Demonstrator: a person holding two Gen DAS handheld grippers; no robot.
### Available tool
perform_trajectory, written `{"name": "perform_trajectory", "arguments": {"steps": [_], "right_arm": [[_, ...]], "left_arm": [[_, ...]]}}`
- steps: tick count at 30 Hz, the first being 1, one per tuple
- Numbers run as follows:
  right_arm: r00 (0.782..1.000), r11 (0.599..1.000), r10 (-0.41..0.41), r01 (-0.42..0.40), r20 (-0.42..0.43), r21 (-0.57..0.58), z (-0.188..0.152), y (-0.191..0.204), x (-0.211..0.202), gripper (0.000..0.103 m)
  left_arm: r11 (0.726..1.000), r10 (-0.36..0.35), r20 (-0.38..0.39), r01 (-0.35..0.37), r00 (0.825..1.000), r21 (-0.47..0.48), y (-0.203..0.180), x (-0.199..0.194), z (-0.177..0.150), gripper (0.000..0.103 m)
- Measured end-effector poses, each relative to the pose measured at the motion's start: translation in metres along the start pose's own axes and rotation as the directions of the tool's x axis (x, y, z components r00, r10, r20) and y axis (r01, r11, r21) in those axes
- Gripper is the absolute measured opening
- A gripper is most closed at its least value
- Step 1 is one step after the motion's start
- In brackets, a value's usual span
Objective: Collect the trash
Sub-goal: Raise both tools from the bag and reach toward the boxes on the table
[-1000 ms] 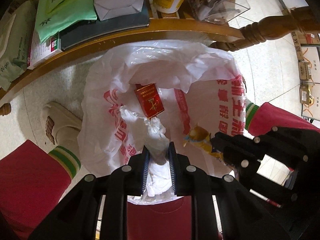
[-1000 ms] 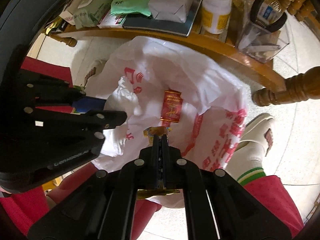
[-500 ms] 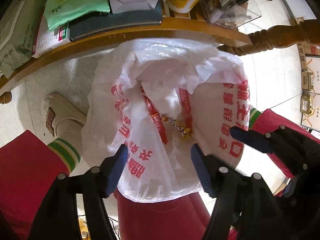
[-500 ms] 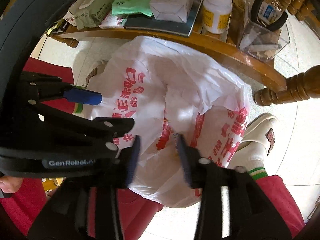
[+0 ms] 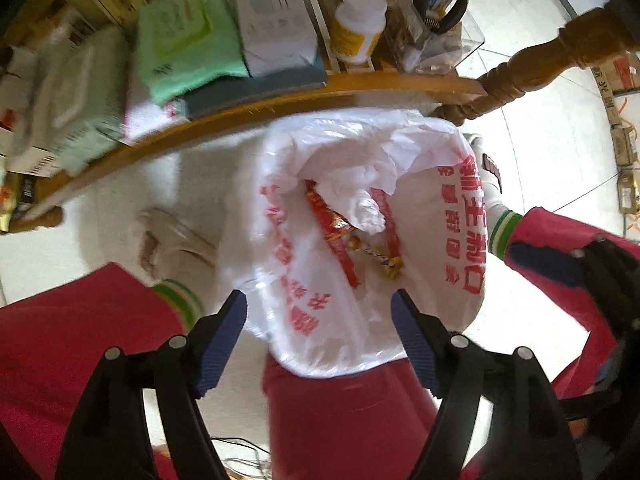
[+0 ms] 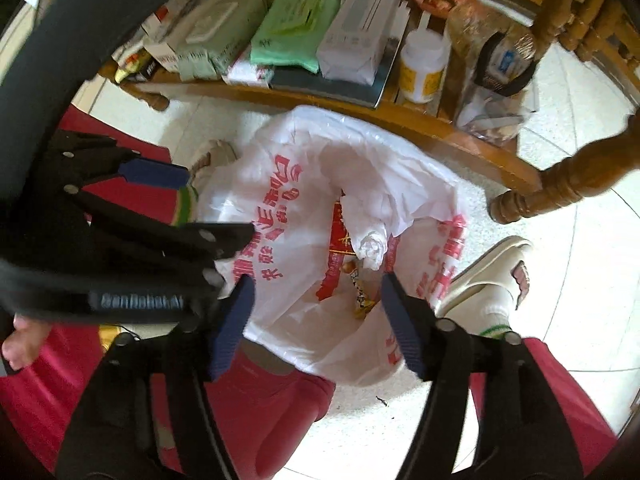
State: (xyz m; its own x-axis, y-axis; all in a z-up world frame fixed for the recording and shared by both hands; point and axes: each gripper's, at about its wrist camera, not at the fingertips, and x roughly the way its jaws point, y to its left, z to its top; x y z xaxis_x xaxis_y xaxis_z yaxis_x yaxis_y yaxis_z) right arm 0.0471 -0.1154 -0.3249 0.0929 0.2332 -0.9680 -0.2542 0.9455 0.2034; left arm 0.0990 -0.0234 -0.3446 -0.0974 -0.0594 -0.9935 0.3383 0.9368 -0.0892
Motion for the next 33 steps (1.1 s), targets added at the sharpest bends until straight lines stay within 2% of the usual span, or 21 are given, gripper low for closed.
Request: {"name": "perform_trajectory", "arguments": {"steps": [3,6,7,9,13,16,18,21,24,28,30,33], "right_arm": [[0.996,0.999,-0.044,0.044,0.079,0.000,-0.008,0.005,-0.039,0.071],[0.980,0.996,-0.085,0.088,0.180,-0.009,-0.010,0.009,-0.090,0.085],[0.970,0.994,-0.108,0.112,0.217,-0.007,-0.009,0.009,-0.109,0.089],[0.956,0.989,-0.139,0.146,0.259,-0.007,-0.004,0.008,-0.139,0.090],[0.945,0.984,-0.138,0.164,0.298,-0.066,0.013,0.006,-0.194,0.090],[0.896,0.958,-0.186,0.256,0.403,-0.126,0.028,0.007,-0.249,0.090],[0.854,0.937,-0.210,0.314,0.476,-0.151,0.041,0.006,-0.289,0.092],[0.832,0.935,-0.169,0.305,0.529,-0.180,0.059,0.003,-0.334,0.096],[0.800,0.937,-0.156,0.305,0.579,-0.169,0.079,-0.002,-0.369,0.096],[0.775,0.943,-0.137,0.294,0.616,-0.159,0.104,-0.004,-0.395,0.096],[0.771,0.948,-0.111,0.271,0.627,-0.166,0.115,-0.005,-0.405,0.096],[0.776,0.952,-0.089,0.250,0.625,-0.175,0.131,-0.005,-0.410,0.096]], "left_arm": [[1.000,-0.002,0.045,0.002,0.999,0.008,0.004,-0.036,-0.018,0.073],[1.000,-0.018,0.072,0.016,0.997,0.027,0.006,-0.074,-0.031,0.073],[0.999,-0.026,0.092,0.023,0.995,0.038,0.008,-0.098,-0.035,0.073],[0.998,-0.031,0.121,0.024,0.992,0.059,0.009,-0.130,-0.036,0.077],[0.994,0.039,0.214,-0.059,0.976,0.087,0.012,-0.216,-0.026,0.082],[0.991,0.009,0.264,-0.044,0.965,0.127,0.014,-0.277,-0.013,0.090],[0.990,0.006,0.284,-0.045,0.959,0.131,0.015,-0.309,-0.002,0.092],[0.990,0.009,0.300,-0.050,0.954,0.131,0.016,-0.351,0.019,0.093],[0.987,0.048,0.313,-0.093,0.949,0.130,0.016,-0.372,0.040,0.093],[0.988,0.025,0.255,-0.063,0.967,0.144,0.014,-0.378,0.067,0.093],[0.989,0.034,0.234,-0.067,0.972,0.134,0.017,-0.378,0.086,0.093],[0.987,0.054,0.210,-0.084,0.976,0.140,0.017,-0.373,0.108,0.093]]}}
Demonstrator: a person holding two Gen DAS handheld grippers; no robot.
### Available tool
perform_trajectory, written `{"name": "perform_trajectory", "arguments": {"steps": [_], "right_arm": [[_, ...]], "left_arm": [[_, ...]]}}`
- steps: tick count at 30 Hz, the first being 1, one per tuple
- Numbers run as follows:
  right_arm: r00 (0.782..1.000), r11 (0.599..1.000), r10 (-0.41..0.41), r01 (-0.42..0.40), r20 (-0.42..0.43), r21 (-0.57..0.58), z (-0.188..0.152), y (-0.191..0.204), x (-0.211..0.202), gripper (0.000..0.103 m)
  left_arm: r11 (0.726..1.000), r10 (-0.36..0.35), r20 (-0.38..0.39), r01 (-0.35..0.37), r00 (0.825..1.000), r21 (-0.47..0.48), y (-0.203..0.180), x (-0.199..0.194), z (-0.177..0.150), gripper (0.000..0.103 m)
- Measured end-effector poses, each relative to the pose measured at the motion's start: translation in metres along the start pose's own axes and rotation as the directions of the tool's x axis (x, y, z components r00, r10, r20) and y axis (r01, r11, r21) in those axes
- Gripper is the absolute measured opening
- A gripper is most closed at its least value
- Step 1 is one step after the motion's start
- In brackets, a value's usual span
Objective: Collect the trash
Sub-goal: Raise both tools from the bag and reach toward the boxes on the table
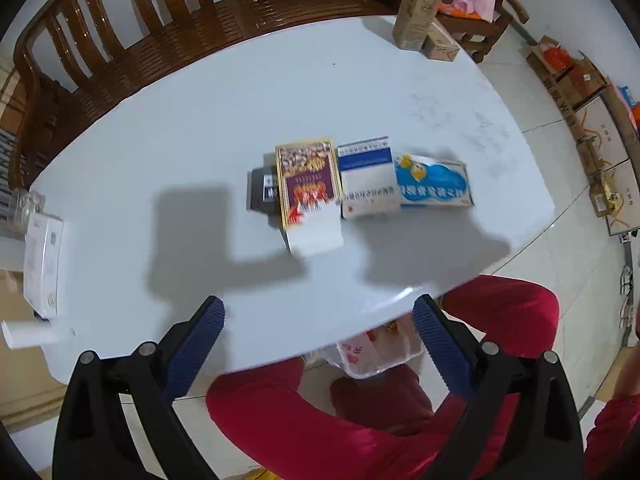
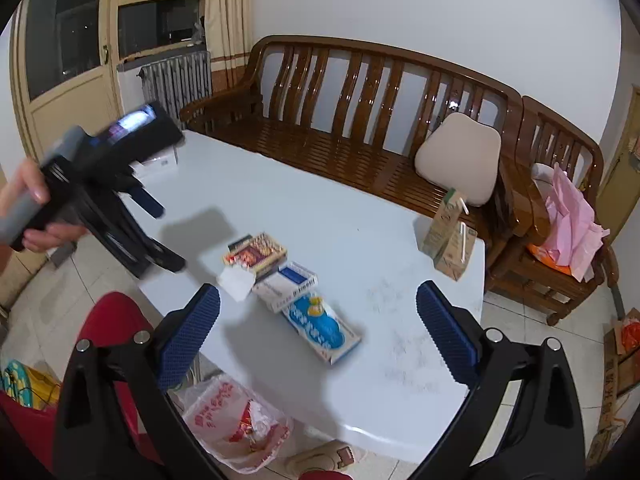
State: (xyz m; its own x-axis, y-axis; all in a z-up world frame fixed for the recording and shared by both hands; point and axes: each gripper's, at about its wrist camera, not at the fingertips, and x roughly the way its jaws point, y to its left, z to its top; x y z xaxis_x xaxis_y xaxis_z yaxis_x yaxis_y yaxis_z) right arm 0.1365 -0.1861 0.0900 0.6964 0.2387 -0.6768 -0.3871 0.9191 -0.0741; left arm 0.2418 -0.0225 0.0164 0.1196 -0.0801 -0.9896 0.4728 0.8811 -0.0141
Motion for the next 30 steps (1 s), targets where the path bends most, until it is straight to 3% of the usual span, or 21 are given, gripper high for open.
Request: {"name": "perform_trajectory", "arguments": {"steps": [8,16,26,30], "right_arm": [[0.992,0.992,0.117,-0.115,-0.049,0.042,0.023,-0.017,0.023,0.096],[0.980,0.983,0.161,-0.170,-0.118,-0.070,0.016,-0.008,0.054,0.096],[0.952,0.953,0.258,-0.279,-0.163,-0.121,0.015,-0.012,0.092,0.096],[0.931,0.928,0.313,-0.342,-0.188,-0.149,0.013,-0.010,0.107,0.096]], "left_arm": [[0.999,-0.001,-0.049,0.002,0.999,0.032,-0.001,0.025,0.038,0.093],[0.999,-0.004,-0.095,0.008,0.995,0.043,0.003,0.060,0.062,0.093],[0.998,-0.030,-0.128,0.036,0.991,0.049,0.008,0.092,0.079,0.093],[0.998,-0.042,-0.133,0.048,0.990,0.049,0.011,0.099,0.083,0.093]]}}
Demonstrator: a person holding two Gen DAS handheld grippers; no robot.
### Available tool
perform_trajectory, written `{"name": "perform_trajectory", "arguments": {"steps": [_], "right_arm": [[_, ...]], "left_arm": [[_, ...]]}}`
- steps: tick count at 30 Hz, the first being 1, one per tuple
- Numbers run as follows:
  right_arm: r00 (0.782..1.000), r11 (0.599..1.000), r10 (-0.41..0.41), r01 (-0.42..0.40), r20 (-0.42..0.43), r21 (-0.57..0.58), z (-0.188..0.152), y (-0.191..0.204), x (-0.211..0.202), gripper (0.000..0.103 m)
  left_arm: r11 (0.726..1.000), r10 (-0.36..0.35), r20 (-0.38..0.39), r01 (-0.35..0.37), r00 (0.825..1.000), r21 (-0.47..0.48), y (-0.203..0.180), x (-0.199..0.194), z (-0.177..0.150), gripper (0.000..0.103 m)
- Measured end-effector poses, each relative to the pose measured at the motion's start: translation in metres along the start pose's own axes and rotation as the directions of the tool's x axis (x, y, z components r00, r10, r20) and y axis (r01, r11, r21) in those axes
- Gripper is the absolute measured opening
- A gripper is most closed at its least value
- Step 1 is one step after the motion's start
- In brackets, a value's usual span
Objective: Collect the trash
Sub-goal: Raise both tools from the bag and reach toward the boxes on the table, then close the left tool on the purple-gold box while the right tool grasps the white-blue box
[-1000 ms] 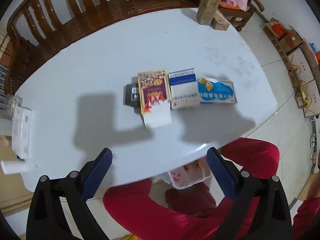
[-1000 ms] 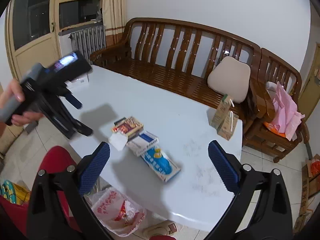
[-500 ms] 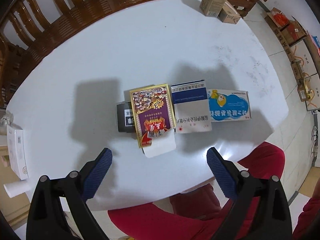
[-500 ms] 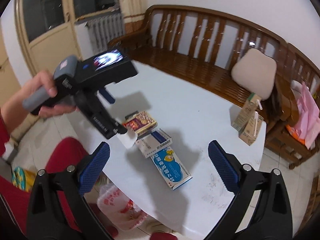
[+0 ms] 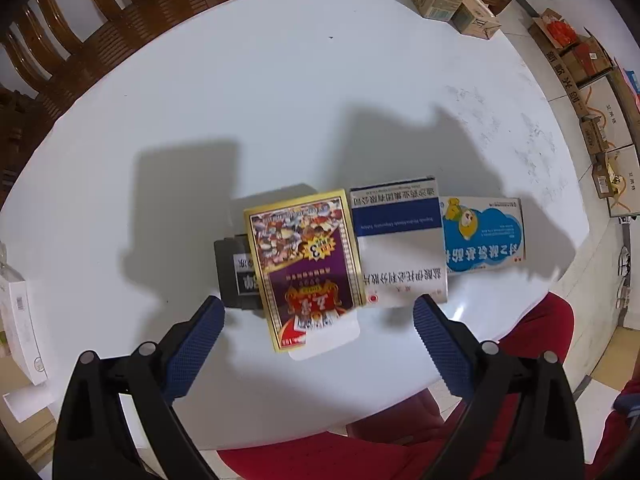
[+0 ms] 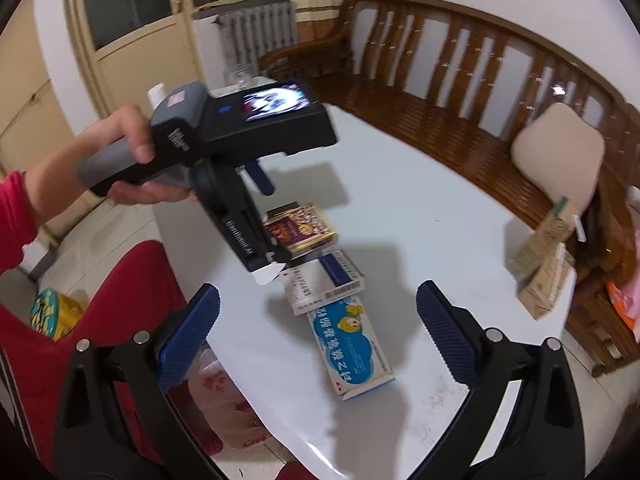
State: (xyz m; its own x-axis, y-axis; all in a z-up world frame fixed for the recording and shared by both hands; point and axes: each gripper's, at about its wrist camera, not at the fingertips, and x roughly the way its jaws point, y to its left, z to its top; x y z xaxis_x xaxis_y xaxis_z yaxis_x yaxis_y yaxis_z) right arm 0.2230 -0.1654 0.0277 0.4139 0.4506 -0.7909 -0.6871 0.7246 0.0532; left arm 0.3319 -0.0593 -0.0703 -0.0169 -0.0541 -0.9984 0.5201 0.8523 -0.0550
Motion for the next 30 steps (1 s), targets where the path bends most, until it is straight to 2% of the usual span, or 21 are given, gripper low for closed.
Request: {"name": "perform_trajectory", "arguments": {"steps": [16,30], "right_arm": [[0.990,0.984,0.123,-0.132,-0.075,-0.124,-0.011,-0.013,0.078,0.096],[0.983,0.961,0.134,-0.161,-0.129,-0.226,-0.014,-0.010,0.131,0.096]], "left_arm": [[1.000,0.009,-0.034,-0.008,0.999,0.030,0.000,0.025,0.006,0.093],[0.999,-0.015,-0.073,0.017,0.997,0.030,0.011,0.040,0.020,0.093]]}}
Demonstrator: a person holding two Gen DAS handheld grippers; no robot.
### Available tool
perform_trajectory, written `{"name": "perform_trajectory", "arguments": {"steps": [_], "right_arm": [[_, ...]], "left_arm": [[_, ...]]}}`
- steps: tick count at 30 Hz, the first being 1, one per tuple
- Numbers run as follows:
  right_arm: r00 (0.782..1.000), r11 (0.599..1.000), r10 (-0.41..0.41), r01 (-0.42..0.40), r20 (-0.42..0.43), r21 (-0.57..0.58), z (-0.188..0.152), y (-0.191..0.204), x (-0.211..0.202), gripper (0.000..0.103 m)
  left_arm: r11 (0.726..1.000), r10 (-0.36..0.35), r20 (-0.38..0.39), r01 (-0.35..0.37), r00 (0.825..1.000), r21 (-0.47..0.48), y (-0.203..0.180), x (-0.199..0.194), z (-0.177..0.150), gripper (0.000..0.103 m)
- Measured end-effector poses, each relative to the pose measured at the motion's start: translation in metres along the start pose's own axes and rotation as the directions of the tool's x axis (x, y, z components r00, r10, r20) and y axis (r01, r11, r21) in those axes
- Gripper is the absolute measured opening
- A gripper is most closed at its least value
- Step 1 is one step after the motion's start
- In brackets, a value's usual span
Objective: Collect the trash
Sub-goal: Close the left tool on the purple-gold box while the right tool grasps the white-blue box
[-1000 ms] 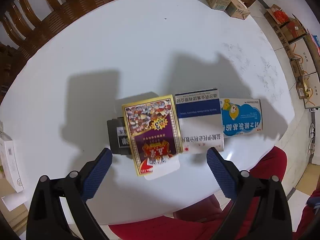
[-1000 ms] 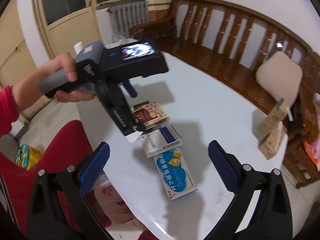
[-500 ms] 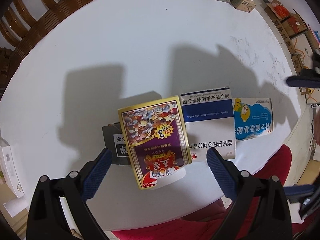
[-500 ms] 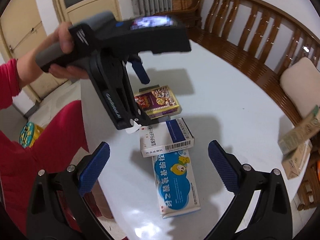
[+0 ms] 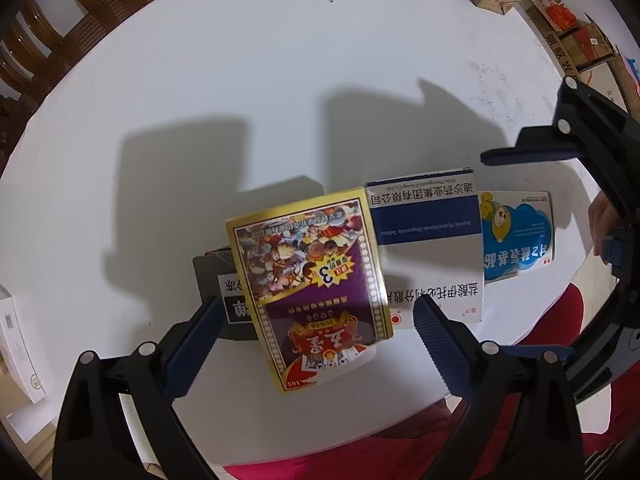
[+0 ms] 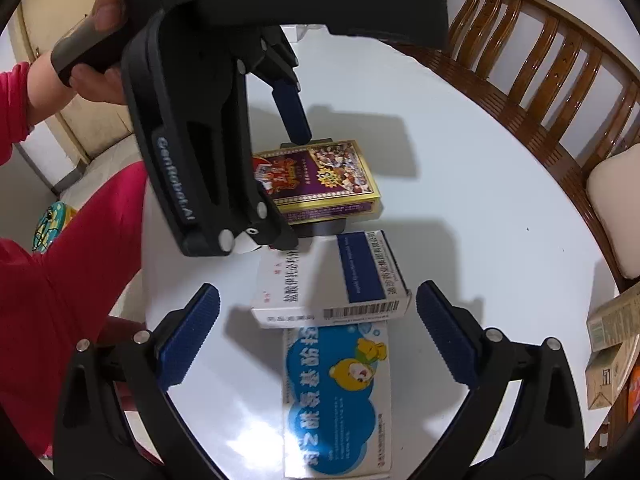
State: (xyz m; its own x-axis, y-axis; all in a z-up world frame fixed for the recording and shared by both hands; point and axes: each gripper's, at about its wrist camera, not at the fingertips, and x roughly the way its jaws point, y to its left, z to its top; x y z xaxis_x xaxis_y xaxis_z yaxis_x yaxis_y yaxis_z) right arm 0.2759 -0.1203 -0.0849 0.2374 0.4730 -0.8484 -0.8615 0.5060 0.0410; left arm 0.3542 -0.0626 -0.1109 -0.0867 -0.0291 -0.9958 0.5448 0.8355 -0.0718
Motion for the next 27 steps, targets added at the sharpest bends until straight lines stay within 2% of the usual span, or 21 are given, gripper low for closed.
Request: {"name": "perform_trajectory", "arguments": {"steps": [13,25,27], "right_arm": [[1.000,0.999,0.014,-0.014,0.010,0.029,-0.007,-0.008,0.021,0.096],[1.000,1.000,-0.014,0.014,0.009,0.012,-0.011,-0.002,0.024,0.096],[1.000,1.000,-0.026,0.026,0.007,0.010,-0.011,-0.001,0.026,0.089]], "left_arm": [[1.000,0.006,0.009,-0.006,1.000,-0.022,0.013,-0.004,0.015,0.092],[0.998,0.065,0.028,-0.064,0.998,-0.020,0.015,-0.014,0.021,0.079],[0.997,0.078,0.033,-0.077,0.996,-0.019,0.010,-0.013,0.015,0.075]]}}
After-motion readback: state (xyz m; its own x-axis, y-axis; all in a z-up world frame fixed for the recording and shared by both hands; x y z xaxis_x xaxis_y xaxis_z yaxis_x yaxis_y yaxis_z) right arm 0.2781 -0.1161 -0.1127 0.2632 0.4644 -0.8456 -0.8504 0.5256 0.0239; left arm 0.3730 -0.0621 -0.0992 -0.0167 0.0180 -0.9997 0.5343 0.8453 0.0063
